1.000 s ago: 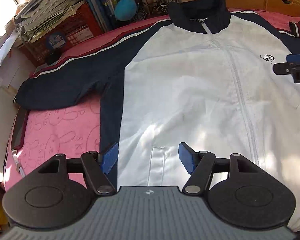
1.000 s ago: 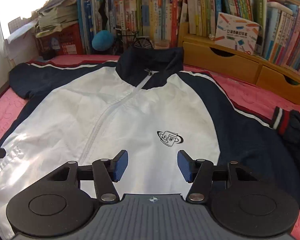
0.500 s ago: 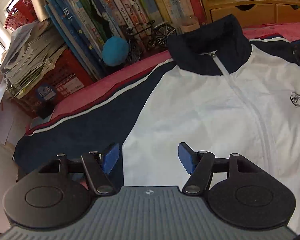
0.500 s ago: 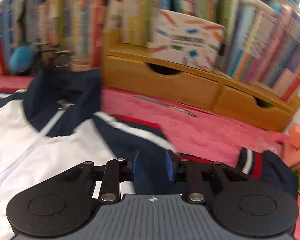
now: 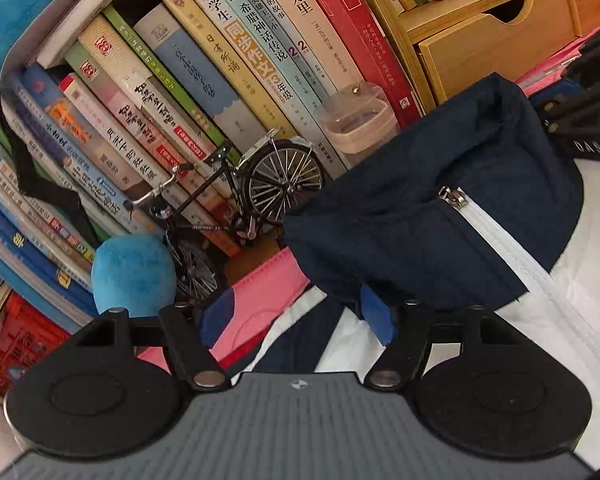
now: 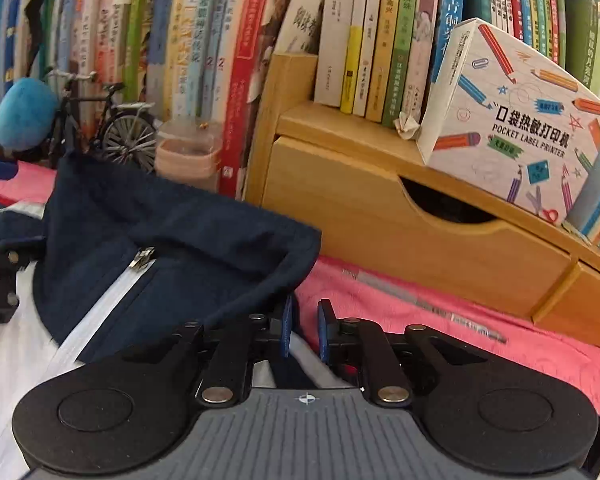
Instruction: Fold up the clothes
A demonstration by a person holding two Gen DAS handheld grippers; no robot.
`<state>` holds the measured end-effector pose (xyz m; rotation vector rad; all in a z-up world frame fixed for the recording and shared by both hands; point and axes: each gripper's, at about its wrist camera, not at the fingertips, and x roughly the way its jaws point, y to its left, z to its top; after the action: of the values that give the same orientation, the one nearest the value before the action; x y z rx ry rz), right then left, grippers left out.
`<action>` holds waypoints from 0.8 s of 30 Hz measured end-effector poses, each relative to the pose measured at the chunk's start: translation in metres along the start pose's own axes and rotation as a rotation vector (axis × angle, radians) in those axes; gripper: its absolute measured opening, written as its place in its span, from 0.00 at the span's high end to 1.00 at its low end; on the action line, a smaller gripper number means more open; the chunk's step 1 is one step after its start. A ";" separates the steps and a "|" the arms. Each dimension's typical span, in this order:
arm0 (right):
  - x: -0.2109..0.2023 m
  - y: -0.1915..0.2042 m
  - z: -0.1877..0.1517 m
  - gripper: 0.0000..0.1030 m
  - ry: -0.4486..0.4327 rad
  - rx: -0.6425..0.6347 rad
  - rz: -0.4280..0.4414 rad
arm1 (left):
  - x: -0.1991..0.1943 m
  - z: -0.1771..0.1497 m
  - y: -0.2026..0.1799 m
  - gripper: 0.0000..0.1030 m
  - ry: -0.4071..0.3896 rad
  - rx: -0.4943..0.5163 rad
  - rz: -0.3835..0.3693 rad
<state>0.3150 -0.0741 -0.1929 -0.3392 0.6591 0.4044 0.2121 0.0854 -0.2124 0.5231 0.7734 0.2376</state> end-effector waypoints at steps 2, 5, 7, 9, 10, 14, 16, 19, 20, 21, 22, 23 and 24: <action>0.008 -0.015 0.015 0.84 0.045 0.087 -0.004 | 0.006 0.004 0.002 0.27 0.002 -0.004 0.006; -0.024 -0.037 0.013 0.69 -0.027 0.122 -0.004 | 0.006 -0.002 0.008 0.24 -0.014 -0.010 -0.010; -0.057 -0.048 -0.006 0.30 -0.091 0.061 -0.152 | 0.005 -0.008 0.009 0.24 -0.036 -0.007 -0.014; -0.082 -0.066 -0.033 0.00 -0.108 -0.005 -0.392 | 0.006 -0.007 0.011 0.24 -0.024 -0.036 -0.023; -0.087 -0.077 -0.046 0.00 -0.093 -0.043 -0.491 | 0.008 -0.006 0.013 0.24 -0.012 -0.058 -0.030; -0.076 -0.121 -0.088 0.01 0.154 -0.113 -0.490 | 0.011 -0.007 0.020 0.23 0.010 -0.173 -0.052; -0.075 -0.141 -0.098 0.15 0.187 -0.028 -0.435 | 0.010 -0.006 0.017 0.23 0.004 -0.170 -0.040; -0.093 -0.169 -0.096 0.75 0.207 0.075 -0.566 | 0.008 -0.004 0.013 0.23 -0.006 -0.137 -0.024; -0.108 -0.174 -0.098 0.76 0.161 0.061 -0.656 | 0.009 -0.005 0.013 0.23 -0.009 -0.131 -0.021; -0.124 -0.178 -0.099 0.84 0.114 0.040 -0.749 | 0.009 -0.005 0.012 0.23 -0.011 -0.131 -0.020; -0.140 -0.183 -0.100 0.92 0.074 0.008 -0.840 | 0.009 -0.005 0.012 0.23 -0.011 -0.132 -0.019; -0.155 -0.189 -0.102 0.93 0.034 -0.027 -0.931 | 0.010 -0.005 0.012 0.23 -0.011 -0.133 -0.017; -0.170 -0.201 -0.104 0.93 0.006 -0.043 -1.008 | 0.010 -0.005 0.012 0.23 -0.011 -0.134 -0.016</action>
<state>0.2324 -0.3355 -0.1247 -0.6600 0.4138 -0.5454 0.2154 0.1011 -0.2153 0.3912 0.7452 0.2700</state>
